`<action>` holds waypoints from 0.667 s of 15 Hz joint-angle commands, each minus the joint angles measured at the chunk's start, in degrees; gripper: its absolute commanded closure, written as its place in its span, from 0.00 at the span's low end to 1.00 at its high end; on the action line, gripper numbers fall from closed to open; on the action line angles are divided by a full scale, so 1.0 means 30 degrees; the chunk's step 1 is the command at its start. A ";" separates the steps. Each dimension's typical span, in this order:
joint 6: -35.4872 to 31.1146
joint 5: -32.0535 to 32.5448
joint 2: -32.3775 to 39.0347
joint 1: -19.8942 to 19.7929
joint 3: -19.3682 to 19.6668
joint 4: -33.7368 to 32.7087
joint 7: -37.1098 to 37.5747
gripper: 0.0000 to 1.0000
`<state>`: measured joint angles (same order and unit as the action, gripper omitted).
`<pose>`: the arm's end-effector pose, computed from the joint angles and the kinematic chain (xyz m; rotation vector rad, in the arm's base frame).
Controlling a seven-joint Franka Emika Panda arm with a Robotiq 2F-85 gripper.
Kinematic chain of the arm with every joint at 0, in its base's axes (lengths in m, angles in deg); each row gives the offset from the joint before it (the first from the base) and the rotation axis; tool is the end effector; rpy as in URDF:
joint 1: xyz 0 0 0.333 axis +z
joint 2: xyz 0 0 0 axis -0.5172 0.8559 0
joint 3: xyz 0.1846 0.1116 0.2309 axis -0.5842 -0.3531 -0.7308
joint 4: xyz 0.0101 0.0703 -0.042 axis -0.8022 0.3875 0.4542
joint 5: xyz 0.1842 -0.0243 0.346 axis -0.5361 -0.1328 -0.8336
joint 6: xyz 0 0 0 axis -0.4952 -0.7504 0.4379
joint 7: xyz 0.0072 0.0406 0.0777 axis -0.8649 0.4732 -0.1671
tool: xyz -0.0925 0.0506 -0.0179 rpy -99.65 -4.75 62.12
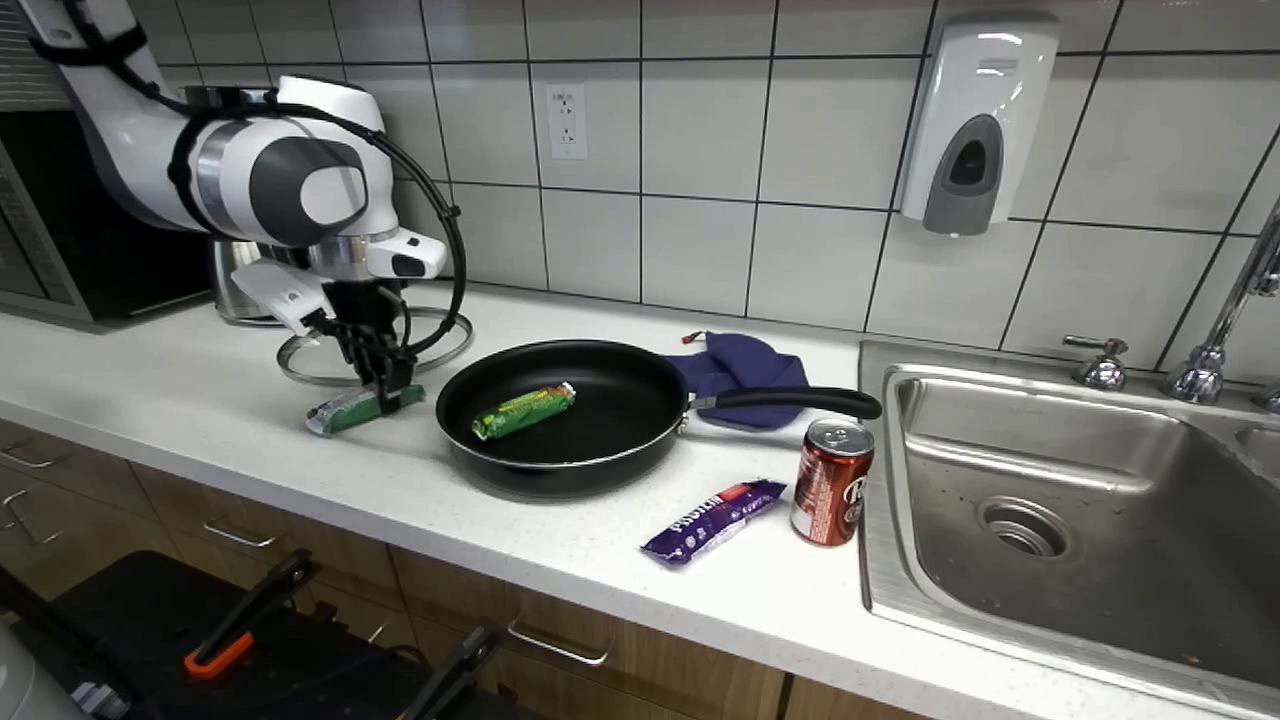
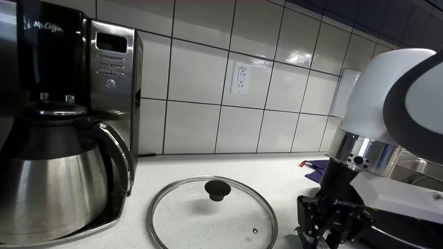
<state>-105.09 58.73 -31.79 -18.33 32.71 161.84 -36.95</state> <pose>0.4225 0.1592 0.1974 -2.9987 0.3422 -0.0237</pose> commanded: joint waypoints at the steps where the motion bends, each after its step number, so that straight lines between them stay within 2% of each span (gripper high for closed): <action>1: 0.0764 0.0477 -0.2178 -0.0152 0.0206 0.0660 0.0001 0.87; 6: 0.1348 0.1566 -0.4011 -0.0951 0.1102 0.1144 -0.0447 0.87; 10: 0.2174 0.1104 -0.5595 -0.2144 0.1844 0.1647 -0.2553 0.87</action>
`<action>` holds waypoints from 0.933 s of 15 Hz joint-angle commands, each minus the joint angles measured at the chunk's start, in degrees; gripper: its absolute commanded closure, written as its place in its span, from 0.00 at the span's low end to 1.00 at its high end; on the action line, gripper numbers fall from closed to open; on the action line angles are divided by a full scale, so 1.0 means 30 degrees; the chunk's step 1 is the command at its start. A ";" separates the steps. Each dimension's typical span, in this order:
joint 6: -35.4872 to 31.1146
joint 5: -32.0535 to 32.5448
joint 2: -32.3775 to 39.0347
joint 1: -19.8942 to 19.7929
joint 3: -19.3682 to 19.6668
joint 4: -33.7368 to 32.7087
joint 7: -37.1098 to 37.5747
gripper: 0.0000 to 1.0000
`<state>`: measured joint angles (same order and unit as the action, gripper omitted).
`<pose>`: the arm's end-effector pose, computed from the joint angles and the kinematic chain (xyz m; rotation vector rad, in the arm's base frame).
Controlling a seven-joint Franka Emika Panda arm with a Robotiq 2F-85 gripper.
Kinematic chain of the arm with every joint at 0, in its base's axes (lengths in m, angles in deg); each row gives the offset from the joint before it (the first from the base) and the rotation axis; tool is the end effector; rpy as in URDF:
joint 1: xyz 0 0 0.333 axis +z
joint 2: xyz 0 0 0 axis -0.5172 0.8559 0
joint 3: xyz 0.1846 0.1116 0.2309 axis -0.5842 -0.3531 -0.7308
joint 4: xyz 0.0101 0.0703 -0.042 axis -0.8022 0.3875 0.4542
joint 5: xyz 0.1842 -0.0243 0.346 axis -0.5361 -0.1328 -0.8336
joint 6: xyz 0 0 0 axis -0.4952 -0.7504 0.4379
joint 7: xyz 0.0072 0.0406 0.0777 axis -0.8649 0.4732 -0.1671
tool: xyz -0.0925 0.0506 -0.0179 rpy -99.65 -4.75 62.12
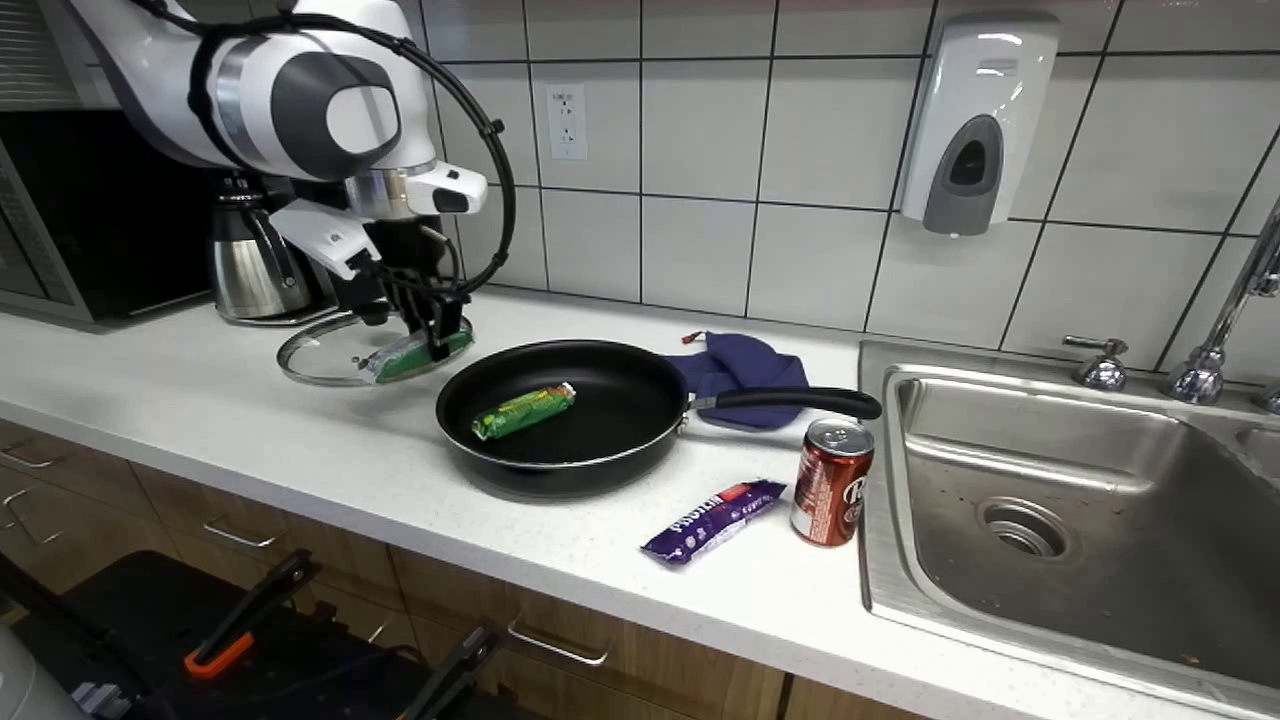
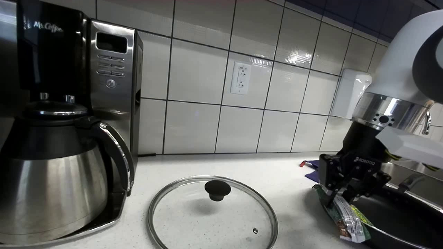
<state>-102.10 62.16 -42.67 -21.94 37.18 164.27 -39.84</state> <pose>0.4379 0.0991 0.2631 -2.9954 0.3780 -0.1951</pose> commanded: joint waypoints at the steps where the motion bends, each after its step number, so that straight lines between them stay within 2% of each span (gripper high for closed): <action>1: 0.1360 -0.0218 -0.2406 -0.1268 0.0636 0.1066 -0.2355 0.87; 6: 0.2023 -0.0361 -0.3964 -0.2795 0.2773 0.2123 -0.6703 0.87; 9: 0.2078 0.0156 -0.3712 -0.3556 0.3970 0.2184 -0.9010 0.87; 14: 0.1572 0.0342 -0.2966 -0.4163 0.5060 0.2114 -1.1955 0.87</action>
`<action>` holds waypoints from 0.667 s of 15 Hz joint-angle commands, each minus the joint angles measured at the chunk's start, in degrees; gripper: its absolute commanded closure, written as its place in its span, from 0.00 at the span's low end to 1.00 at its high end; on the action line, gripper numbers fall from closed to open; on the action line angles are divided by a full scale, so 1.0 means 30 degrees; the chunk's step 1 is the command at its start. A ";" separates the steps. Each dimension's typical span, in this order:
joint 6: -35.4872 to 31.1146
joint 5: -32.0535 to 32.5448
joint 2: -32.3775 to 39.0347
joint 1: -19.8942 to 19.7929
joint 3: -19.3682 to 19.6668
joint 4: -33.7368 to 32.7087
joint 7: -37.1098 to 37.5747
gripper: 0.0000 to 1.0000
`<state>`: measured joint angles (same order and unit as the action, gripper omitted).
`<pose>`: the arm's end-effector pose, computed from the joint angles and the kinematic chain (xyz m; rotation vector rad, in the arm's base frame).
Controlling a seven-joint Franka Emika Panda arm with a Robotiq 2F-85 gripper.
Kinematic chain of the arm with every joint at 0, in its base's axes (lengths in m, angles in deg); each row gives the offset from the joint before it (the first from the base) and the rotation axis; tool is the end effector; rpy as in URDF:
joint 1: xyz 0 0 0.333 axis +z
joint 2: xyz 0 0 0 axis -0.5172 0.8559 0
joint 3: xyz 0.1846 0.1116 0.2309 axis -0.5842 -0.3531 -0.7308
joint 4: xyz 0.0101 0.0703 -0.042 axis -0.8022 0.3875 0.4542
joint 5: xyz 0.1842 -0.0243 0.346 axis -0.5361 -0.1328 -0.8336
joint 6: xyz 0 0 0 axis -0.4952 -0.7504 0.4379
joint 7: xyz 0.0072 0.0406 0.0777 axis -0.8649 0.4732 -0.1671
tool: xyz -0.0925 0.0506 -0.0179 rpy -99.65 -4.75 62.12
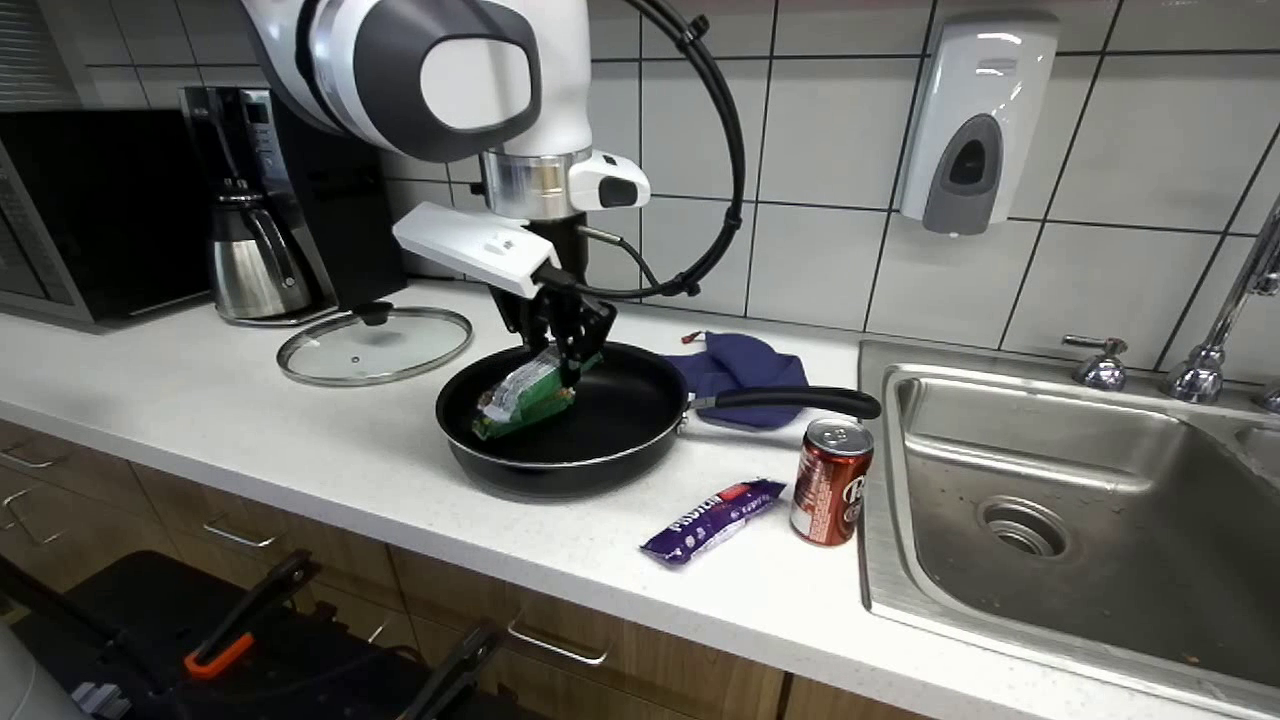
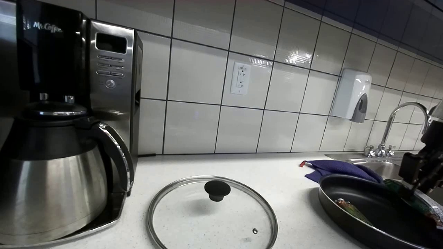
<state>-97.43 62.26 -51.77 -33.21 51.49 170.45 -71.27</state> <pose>0.4003 -0.0877 0.2821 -3.0446 0.2162 -0.2175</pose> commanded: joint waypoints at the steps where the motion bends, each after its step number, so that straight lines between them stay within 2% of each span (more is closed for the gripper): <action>1: -0.0140 0.0336 0.0324 -0.0472 0.0370 -0.0039 -0.1679 0.87; 5: -0.0048 -0.0922 0.1344 -0.0237 0.0623 -0.0690 -0.2429 0.87; 10: -0.0367 -0.2461 0.2742 -0.0347 0.0287 -0.1672 -0.2820 0.87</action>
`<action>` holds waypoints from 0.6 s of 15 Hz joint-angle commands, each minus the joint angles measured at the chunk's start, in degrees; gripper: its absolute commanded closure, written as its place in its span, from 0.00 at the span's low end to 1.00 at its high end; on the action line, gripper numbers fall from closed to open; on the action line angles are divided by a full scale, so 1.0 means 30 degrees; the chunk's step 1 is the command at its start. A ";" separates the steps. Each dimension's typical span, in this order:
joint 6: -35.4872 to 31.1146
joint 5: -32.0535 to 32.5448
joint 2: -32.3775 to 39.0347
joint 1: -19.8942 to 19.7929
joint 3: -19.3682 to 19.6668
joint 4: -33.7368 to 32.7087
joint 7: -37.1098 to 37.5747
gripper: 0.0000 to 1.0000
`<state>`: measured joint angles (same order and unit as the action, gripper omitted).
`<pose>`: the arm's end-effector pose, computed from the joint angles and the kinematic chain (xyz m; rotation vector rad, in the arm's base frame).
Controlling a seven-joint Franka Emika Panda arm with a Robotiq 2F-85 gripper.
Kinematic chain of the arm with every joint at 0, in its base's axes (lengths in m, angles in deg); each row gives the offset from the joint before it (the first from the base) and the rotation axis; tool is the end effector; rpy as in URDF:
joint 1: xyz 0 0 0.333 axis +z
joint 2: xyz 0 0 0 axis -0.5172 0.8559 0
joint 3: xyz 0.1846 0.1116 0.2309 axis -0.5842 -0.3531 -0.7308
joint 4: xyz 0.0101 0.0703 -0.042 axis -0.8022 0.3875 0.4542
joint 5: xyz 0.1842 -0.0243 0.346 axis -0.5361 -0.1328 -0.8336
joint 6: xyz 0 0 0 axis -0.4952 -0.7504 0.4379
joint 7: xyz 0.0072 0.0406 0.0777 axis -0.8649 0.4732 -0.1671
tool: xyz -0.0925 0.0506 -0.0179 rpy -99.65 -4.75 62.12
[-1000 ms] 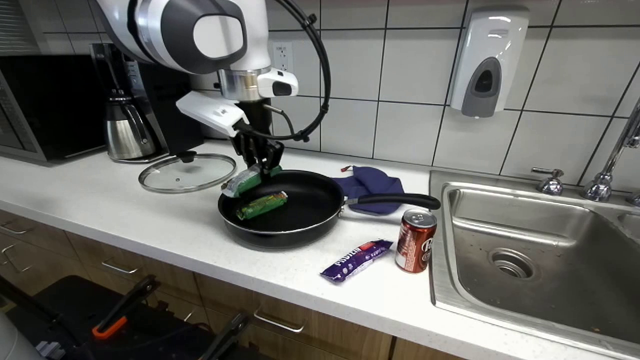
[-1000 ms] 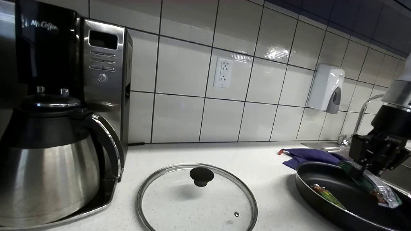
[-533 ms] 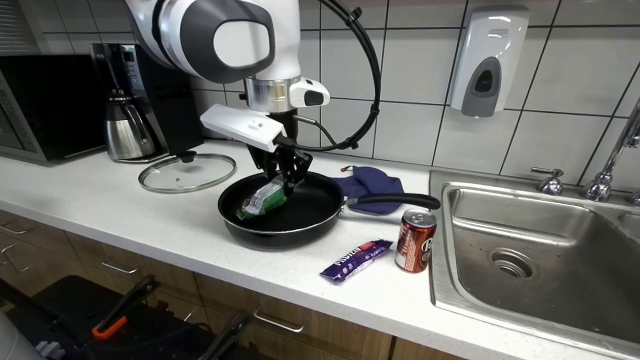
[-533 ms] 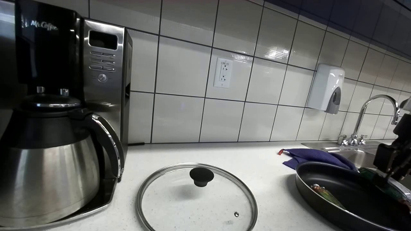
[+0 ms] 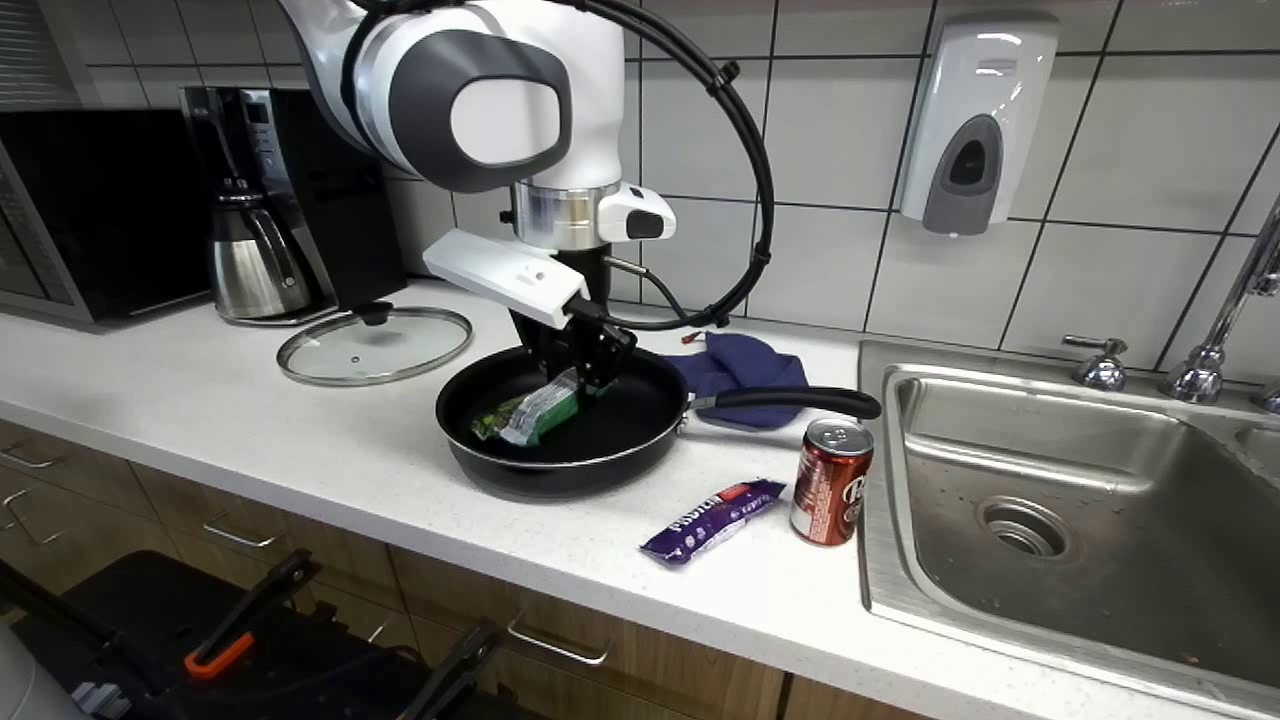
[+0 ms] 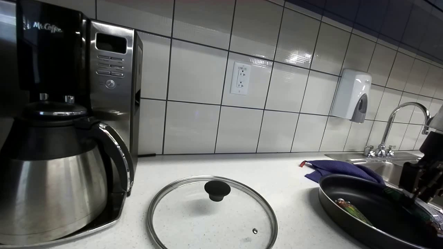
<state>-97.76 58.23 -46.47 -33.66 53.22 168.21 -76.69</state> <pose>0.4050 -0.1087 0.2588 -3.0309 0.2287 -0.1625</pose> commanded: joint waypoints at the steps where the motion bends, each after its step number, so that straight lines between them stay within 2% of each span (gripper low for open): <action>1: -0.0357 -0.1545 0.1188 -0.0206 -0.0401 -0.1114 -0.1317 0.87; 5: -0.0600 -0.3050 0.2087 -0.0209 -0.1242 -0.1979 -0.2151 0.87; 6: -0.0734 -0.3384 0.2329 0.0295 -0.0997 -0.2128 -0.2363 0.87; 9: -0.0773 -0.4238 0.3083 0.0473 -0.1266 -0.2728 -0.2880 0.87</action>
<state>-99.25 48.65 -40.02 -32.50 50.35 162.56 -82.36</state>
